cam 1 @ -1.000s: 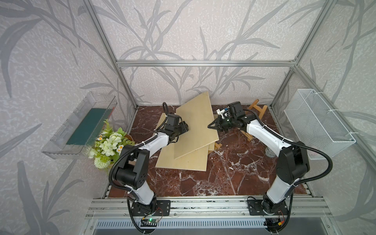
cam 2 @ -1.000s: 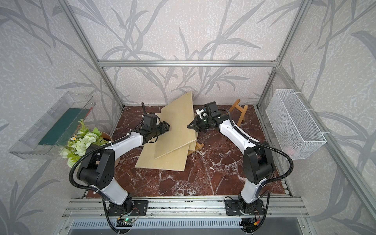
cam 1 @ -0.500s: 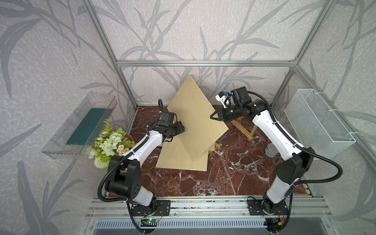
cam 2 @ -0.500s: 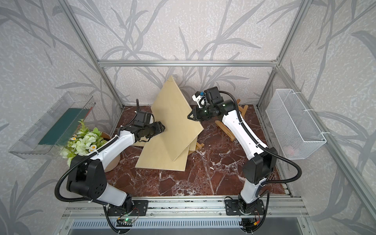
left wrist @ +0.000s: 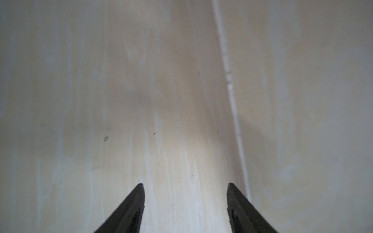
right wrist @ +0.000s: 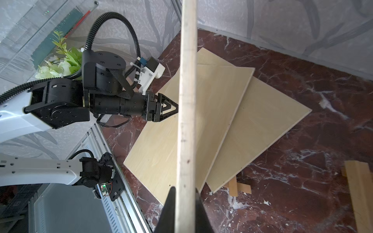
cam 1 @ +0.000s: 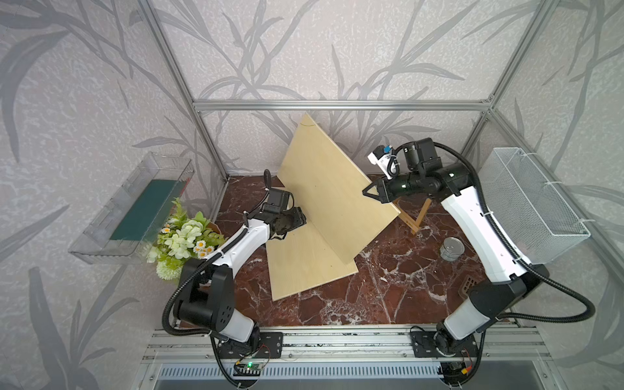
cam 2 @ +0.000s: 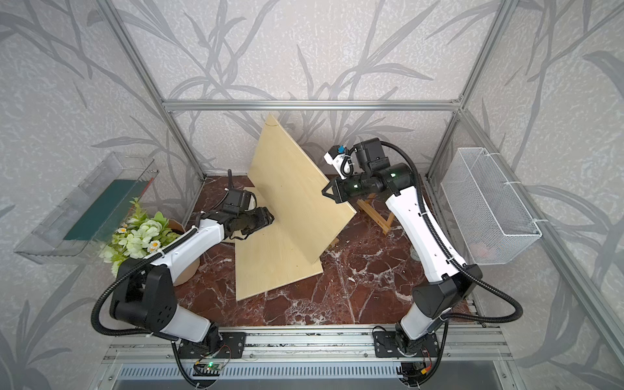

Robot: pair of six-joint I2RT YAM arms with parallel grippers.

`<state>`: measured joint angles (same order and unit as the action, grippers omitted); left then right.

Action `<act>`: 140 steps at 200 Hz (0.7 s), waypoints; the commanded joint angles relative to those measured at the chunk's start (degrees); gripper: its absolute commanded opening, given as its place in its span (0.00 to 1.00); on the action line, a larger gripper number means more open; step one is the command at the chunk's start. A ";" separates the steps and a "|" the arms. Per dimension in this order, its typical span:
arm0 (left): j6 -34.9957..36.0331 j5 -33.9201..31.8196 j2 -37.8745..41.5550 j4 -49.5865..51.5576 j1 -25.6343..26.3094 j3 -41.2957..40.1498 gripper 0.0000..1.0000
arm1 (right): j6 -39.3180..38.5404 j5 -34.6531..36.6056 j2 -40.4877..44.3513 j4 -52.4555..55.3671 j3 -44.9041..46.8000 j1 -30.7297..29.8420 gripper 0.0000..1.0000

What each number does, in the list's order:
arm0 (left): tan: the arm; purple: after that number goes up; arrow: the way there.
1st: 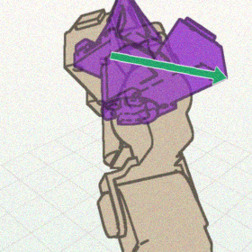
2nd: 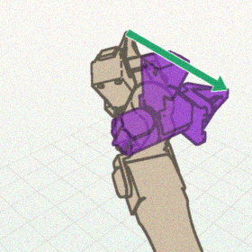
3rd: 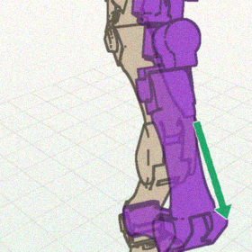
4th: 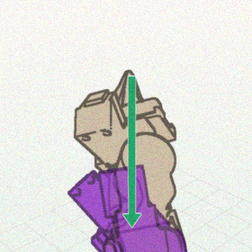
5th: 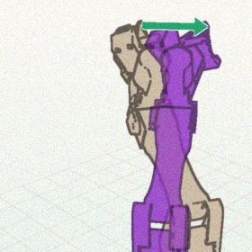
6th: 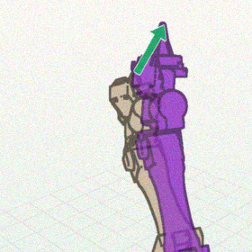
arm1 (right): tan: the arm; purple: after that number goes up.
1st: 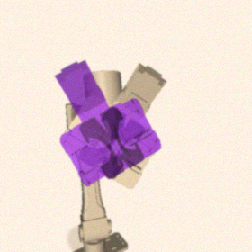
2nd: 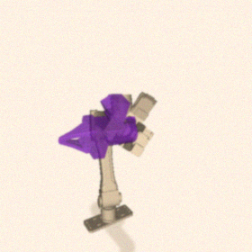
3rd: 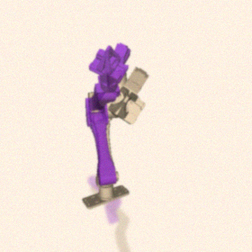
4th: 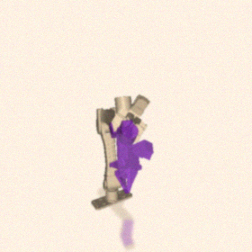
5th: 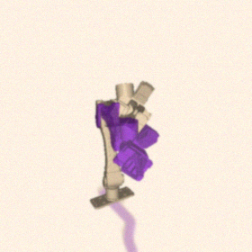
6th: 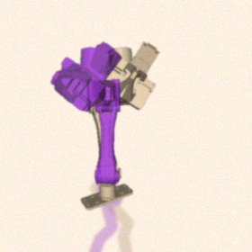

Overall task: Assemble the easel
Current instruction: Pick up the drawing board, then place the drawing board on the easel.

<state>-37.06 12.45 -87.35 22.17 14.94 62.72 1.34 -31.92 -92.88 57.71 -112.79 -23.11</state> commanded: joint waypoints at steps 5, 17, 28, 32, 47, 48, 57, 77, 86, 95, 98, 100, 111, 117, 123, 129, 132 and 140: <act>-0.07 1.23 -1.29 0.36 0.09 1.17 0.66 | -6.21 -2.95 7.06 -11.16 -0.44 4.07 0.00; 0.59 1.31 -2.04 1.45 0.17 2.23 0.66 | -7.26 -2.30 7.81 -10.67 -0.67 5.28 0.00; 1.25 1.48 -2.59 2.36 0.18 2.99 0.66 | -8.90 -1.05 8.36 -9.55 -1.23 6.36 0.00; 1.43 1.49 -2.79 2.66 0.18 3.16 0.66 | -9.37 -0.60 8.73 -9.25 -1.29 6.80 0.00; 1.77 1.65 -3.39 3.20 0.27 3.63 0.66 | -11.00 0.06 9.78 -8.32 -1.54 9.03 0.00; 1.79 1.68 -3.42 3.21 0.27 3.64 0.66 | -11.14 0.08 9.85 -8.23 -1.59 9.22 0.00; 1.85 1.83 -3.96 3.41 0.34 3.79 0.66 | -11.99 0.37 10.54 -7.83 -1.76 10.81 0.00; 1.64 2.00 -5.09 3.66 0.62 4.15 0.65 | -15.16 -0.63 11.77 -6.33 -2.56 14.22 0.00; 1.54 2.00 -5.64 3.67 0.73 4.25 0.66 | -17.55 -0.77 12.32 -5.13 -2.76 15.11 0.00; 1.37 1.82 -5.99 3.67 0.88 4.36 0.66 | -20.08 -0.88 12.88 -3.95 -2.96 15.74 0.00; 1.31 1.85 -6.11 3.67 0.88 4.34 0.66 | -20.92 -0.79 13.09 -3.47 -3.07 15.88 0.00; 1.29 1.81 -6.19 3.71 0.95 4.41 0.66 | -21.47 -0.71 13.19 -3.08 -3.16 16.03 0.00; 1.26 1.62 -6.55 3.72 1.05 4.43 0.66 | -24.09 0.85 13.90 -1.89 -3.27 16.55 0.00; 1.21 1.51 -6.60 3.67 1.15 4.43 0.65 | -25.21 2.08 14.04 -1.04 -3.51 16.83 0.00; 1.20 1.53 -6.69 3.65 1.20 4.43 0.66 | -26.24 3.16 14.21 -0.67 -3.62 17.28 0.00; 1.18 1.49 -6.83 3.68 1.28 4.50 0.65 | -27.02 3.87 14.15 -0.30 -3.65 17.84 0.00; 1.20 1.52 -6.91 3.68 1.32 4.52 0.66 | -27.43 4.16 14.01 0.02 -3.89 18.10 0.00; 1.20 1.43 -7.19 3.67 1.39 4.60 0.66 | -28.10 4.24 13.34 1.16 -5.01 18.94 0.00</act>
<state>-35.99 14.06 -93.91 24.23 15.88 65.60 -18.98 -24.43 -83.29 66.13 -111.96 -5.69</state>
